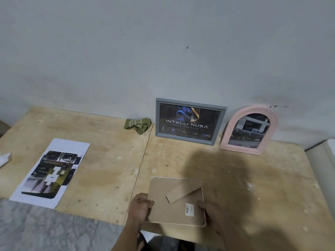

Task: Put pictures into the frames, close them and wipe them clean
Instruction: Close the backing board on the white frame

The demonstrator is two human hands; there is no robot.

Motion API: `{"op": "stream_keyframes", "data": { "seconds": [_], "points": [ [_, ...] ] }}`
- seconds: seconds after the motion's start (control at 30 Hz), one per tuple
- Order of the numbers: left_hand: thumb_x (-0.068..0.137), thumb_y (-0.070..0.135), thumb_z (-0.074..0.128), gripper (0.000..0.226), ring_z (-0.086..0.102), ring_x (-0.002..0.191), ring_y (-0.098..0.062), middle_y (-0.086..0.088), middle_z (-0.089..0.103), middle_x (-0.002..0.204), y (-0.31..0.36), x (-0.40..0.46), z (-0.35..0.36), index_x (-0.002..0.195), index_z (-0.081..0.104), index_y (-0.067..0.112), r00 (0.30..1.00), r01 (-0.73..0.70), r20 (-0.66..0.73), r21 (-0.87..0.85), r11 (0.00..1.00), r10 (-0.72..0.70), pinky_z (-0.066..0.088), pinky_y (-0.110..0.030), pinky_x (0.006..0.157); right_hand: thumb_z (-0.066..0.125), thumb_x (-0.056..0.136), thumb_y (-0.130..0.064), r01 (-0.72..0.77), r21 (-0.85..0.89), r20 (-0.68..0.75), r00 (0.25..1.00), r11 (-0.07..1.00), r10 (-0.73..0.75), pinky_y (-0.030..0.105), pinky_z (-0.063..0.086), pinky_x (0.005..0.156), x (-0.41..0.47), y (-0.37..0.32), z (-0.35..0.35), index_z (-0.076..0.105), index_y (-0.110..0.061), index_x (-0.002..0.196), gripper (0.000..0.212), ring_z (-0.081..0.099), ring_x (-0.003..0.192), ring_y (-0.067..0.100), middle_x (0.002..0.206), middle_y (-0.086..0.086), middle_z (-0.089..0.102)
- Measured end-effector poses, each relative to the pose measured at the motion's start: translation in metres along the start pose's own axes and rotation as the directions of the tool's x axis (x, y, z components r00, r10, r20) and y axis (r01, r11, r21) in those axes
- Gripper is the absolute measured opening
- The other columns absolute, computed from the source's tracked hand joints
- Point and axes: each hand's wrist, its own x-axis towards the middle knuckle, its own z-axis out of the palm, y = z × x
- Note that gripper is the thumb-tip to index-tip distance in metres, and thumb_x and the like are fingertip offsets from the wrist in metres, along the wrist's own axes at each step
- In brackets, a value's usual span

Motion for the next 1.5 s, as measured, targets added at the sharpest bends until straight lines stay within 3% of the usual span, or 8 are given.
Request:
{"op": "stream_keyframes", "data": {
  "seconds": [0.1, 0.3, 0.5, 0.67, 0.8, 1.07, 1.27, 1.5],
  "points": [
    [0.085, -0.006, 0.066, 0.011, 0.07, 0.073, -0.032, -0.019, 0.076, 0.084, 0.007, 0.004, -0.006, 0.091, 0.074, -0.005, 0.987, 0.086, 0.144, -0.118, 0.989, -0.068, 0.052, -0.033, 0.063, 0.067, 0.088, -0.029, 0.101, -0.004, -0.01, 0.995, 0.995, -0.101, 0.032, 0.051, 0.064, 0.001, -0.007, -0.005, 0.071, -0.002, 0.095, 0.028, 0.069, 0.08, 0.028, 0.089, 0.013, 0.073],
    [0.086, -0.004, 0.068, 0.004, 0.07, 0.061, -0.027, -0.017, 0.076, 0.076, 0.04, 0.009, -0.003, 0.089, 0.071, -0.002, 0.998, -0.004, 0.067, -0.268, 0.963, 0.022, 0.055, -0.029, 0.055, 0.071, 0.083, -0.006, 0.259, 0.0, 0.247, 0.936, 0.966, -0.251, 0.034, 0.058, 0.057, -0.014, -0.029, -0.011, 0.068, -0.009, 0.107, 0.025, 0.067, 0.073, 0.023, 0.093, 0.01, 0.074],
    [0.084, -0.016, 0.061, 0.044, 0.073, 0.089, -0.045, -0.015, 0.072, 0.114, 0.063, 0.002, -0.015, 0.114, 0.067, 0.015, 0.908, 0.027, 0.419, -0.13, 0.991, 0.03, 0.064, -0.037, 0.064, 0.068, 0.083, 0.0, 0.377, 0.043, 0.218, 0.9, 0.925, -0.377, 0.03, 0.056, 0.048, -0.031, -0.062, -0.027, 0.065, -0.008, 0.113, 0.031, 0.068, 0.062, 0.018, 0.087, 0.008, 0.074],
    [0.084, -0.014, 0.063, 0.043, 0.074, 0.084, -0.042, -0.016, 0.071, 0.117, 0.077, -0.01, -0.016, 0.118, 0.064, 0.013, 0.907, -0.021, 0.414, -0.141, 0.99, 0.078, 0.063, -0.036, 0.062, 0.07, 0.082, -0.002, 0.447, 0.018, 0.231, 0.868, 0.894, -0.439, 0.038, 0.057, 0.061, -0.05, -0.082, -0.035, 0.065, -0.011, 0.114, 0.034, 0.064, 0.077, 0.026, 0.098, 0.013, 0.072],
    [0.092, 0.015, 0.067, 0.019, 0.071, 0.073, -0.024, -0.008, 0.077, 0.09, 0.101, -0.02, -0.022, 0.108, 0.071, 0.007, 0.937, -0.176, 0.269, -0.195, 0.965, 0.225, 0.056, -0.031, 0.065, 0.065, 0.084, 0.001, 0.467, -0.008, 0.351, 0.829, 0.884, -0.435, 0.041, 0.058, 0.067, -0.067, -0.096, -0.035, 0.066, -0.016, 0.111, 0.032, 0.062, 0.079, 0.028, 0.101, 0.015, 0.072],
    [0.093, 0.012, 0.063, 0.018, 0.064, 0.058, -0.016, -0.005, 0.073, 0.078, 0.122, -0.032, -0.054, 0.106, 0.074, 0.005, 0.925, -0.255, 0.223, -0.233, 0.938, 0.307, 0.049, -0.025, 0.055, 0.058, 0.092, -0.005, 0.601, 0.103, 0.331, 0.731, 0.793, -0.597, 0.013, 0.044, 0.043, -0.104, -0.14, -0.011, 0.064, 0.0, 0.111, 0.02, 0.06, 0.046, 0.005, 0.07, 0.003, 0.07],
    [0.092, 0.016, 0.066, 0.013, 0.065, 0.064, -0.018, -0.006, 0.075, 0.083, 0.14, -0.026, -0.094, 0.101, 0.075, 0.012, 0.91, -0.34, 0.158, -0.246, 0.908, 0.383, 0.047, -0.026, 0.059, 0.06, 0.09, -0.003, 0.601, 0.117, 0.395, 0.703, 0.791, -0.592, 0.036, 0.058, 0.083, -0.118, -0.143, 0.026, 0.063, -0.003, 0.115, 0.026, 0.07, 0.097, 0.028, 0.105, 0.015, 0.072],
    [0.093, 0.015, 0.065, 0.015, 0.066, 0.072, -0.02, -0.006, 0.076, 0.087, 0.136, -0.008, -0.156, 0.102, 0.076, 0.013, 0.894, -0.364, 0.193, -0.212, 0.907, 0.404, 0.052, -0.03, 0.065, 0.061, 0.092, -0.027, 0.683, -0.068, 0.217, 0.721, 0.727, -0.657, 0.026, 0.042, 0.054, -0.147, -0.133, 0.094, 0.069, -0.014, 0.106, 0.021, 0.065, 0.073, 0.02, 0.093, 0.009, 0.075]
  ]
}}
